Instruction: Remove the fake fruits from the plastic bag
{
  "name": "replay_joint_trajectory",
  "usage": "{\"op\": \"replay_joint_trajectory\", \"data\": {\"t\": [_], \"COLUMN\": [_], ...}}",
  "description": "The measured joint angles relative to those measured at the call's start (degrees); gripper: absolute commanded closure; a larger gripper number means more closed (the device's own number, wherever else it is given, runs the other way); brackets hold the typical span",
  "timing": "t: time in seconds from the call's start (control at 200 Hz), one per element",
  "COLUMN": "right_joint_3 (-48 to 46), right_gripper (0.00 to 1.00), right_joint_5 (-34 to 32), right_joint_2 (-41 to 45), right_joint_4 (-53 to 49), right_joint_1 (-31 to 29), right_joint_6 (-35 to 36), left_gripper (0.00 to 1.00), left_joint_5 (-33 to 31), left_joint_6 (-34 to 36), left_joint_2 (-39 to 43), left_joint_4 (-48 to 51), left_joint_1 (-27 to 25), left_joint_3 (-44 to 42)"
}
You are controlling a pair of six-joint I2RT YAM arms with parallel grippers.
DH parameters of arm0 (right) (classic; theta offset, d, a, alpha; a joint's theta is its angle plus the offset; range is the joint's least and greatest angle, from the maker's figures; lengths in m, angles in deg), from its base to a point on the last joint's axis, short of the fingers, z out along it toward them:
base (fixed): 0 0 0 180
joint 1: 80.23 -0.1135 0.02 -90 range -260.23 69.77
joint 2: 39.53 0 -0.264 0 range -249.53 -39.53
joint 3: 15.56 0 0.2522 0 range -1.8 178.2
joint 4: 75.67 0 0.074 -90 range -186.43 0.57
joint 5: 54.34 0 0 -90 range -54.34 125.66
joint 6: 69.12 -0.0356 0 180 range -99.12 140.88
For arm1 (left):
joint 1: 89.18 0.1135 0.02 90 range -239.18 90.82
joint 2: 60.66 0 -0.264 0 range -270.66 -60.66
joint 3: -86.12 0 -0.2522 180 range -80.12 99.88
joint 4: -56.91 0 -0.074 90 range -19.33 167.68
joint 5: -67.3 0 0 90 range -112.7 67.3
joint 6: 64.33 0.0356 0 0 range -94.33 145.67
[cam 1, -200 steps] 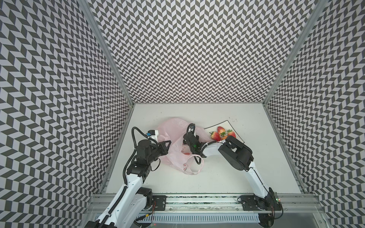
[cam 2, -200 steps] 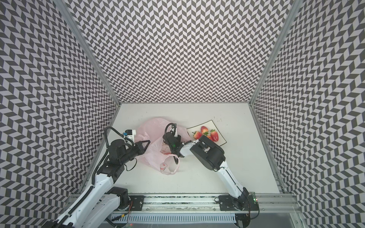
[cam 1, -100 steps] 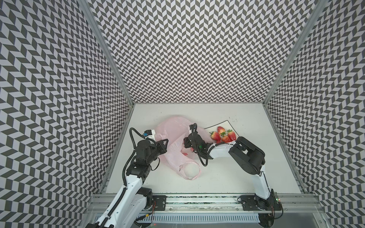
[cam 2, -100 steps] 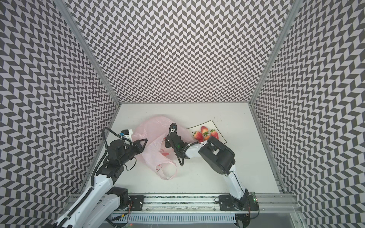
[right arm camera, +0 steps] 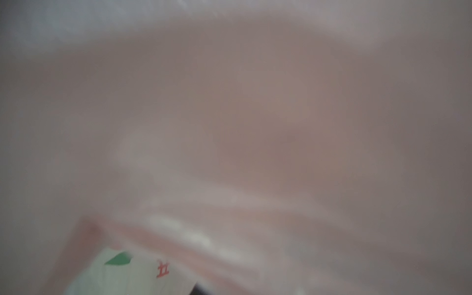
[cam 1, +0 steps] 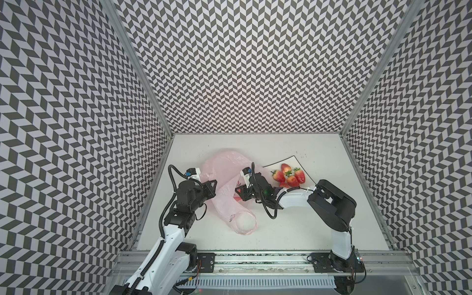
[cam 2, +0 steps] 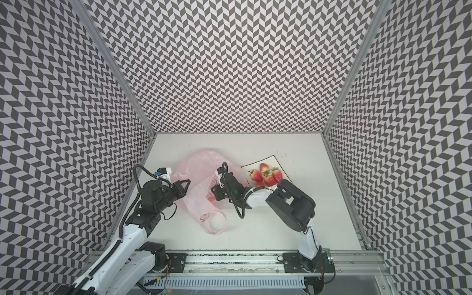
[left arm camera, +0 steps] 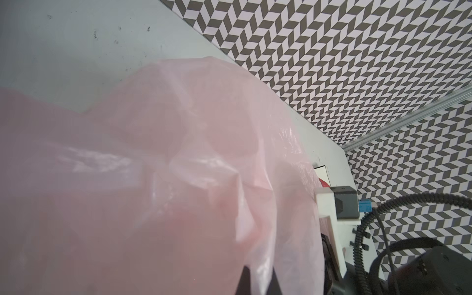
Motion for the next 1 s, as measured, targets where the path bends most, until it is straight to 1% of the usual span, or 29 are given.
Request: {"op": "replay_joint_trajectory", "data": {"t": [0.391, 0.526, 0.651, 0.726, 0.816, 1.002], "right_joint_3": [-12.22, -15.50, -18.99, -20.76, -22.08, -22.64], "right_gripper": [0.68, 0.68, 0.68, 0.68, 0.69, 0.70], "right_joint_5": [10.93, 12.94, 13.44, 13.66, 13.33, 10.40], "right_joint_2": [15.96, 21.57, 27.87, 31.93, 37.00, 45.59], "right_joint_4": [-4.42, -7.50, -10.23, -11.96, -14.01, -15.74], "right_joint_1": [-0.22, -0.31, 0.33, 1.66, 4.66, 13.18], "right_joint_6": [3.08, 4.81, 5.84, 6.08, 5.84, 4.15], "left_gripper": [1.00, 1.00, 1.00, 1.00, 1.00, 1.00], "left_joint_5": [-2.84, -3.26, -3.48, -3.56, -3.67, -3.58], "left_joint_6": [-0.96, -1.07, -1.07, -1.03, -0.90, -0.83], "left_joint_2": [1.75, 1.81, 1.84, 1.90, 2.19, 2.40], "left_joint_4": [0.07, 0.11, 0.22, 0.46, 0.55, 0.63], "left_joint_1": [0.13, 0.35, 0.35, 0.35, 0.35, 0.35], "left_joint_3": [0.00, 0.00, 0.00, 0.00, 0.00, 0.00]}}
